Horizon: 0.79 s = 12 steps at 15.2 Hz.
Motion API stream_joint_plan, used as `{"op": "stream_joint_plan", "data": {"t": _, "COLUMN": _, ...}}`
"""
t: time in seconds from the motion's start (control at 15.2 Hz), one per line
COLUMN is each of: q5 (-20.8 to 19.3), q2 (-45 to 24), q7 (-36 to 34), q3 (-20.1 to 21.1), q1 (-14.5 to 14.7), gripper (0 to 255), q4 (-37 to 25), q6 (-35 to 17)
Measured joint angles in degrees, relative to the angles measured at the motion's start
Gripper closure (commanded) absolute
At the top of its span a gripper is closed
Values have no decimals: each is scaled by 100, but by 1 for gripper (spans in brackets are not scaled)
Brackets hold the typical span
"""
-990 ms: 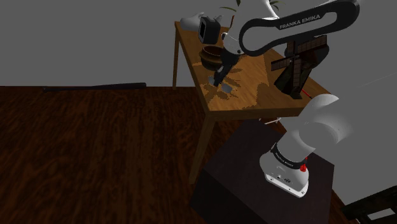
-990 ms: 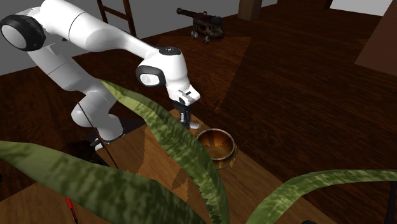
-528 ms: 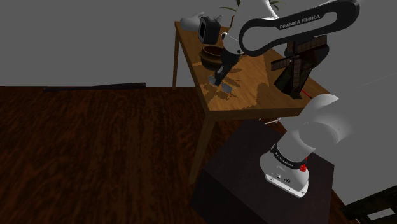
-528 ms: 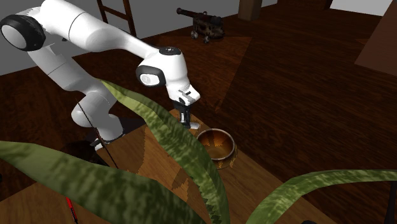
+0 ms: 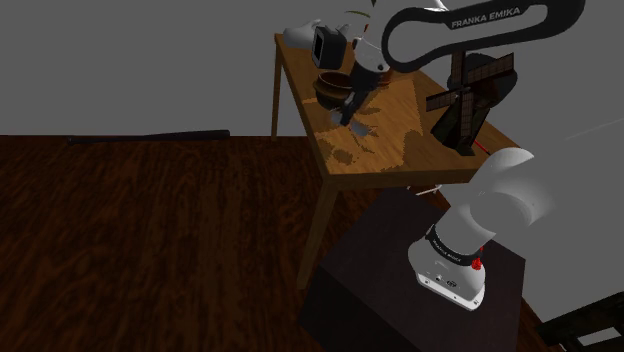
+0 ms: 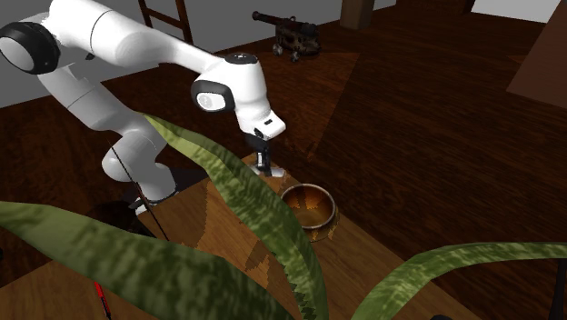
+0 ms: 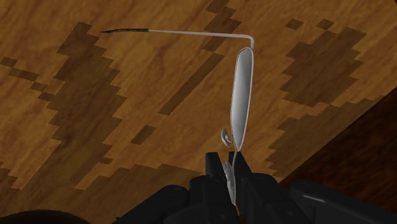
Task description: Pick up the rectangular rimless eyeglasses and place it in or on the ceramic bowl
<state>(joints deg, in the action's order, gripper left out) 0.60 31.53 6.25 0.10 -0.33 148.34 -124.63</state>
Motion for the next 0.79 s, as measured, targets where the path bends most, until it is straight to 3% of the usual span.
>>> {"op": "stream_joint_plan", "data": {"t": 0.79, "q5": -12, "q2": 180, "q7": 11, "q3": -16, "q1": -10, "gripper": 255, "q4": -791, "q6": 972}}
